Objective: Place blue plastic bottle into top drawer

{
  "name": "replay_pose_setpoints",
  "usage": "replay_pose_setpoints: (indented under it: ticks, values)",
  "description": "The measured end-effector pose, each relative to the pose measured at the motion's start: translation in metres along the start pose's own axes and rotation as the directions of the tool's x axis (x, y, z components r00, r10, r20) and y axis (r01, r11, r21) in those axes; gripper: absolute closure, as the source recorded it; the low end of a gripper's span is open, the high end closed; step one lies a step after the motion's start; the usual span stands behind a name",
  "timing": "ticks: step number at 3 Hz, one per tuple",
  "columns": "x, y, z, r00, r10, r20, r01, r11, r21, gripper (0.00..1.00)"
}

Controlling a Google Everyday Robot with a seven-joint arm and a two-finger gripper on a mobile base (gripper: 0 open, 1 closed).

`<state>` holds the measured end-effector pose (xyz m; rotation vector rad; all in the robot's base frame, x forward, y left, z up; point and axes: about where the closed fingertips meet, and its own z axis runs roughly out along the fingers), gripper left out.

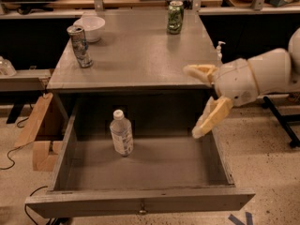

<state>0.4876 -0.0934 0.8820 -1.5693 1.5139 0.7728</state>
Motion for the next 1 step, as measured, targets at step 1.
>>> replay_pose_setpoints:
  ticks: [1]
  values:
    - [-0.0259, -0.0069, -0.0634, 0.996, -0.034, -0.082, 0.033, 0.9994, -0.006, 0.0]
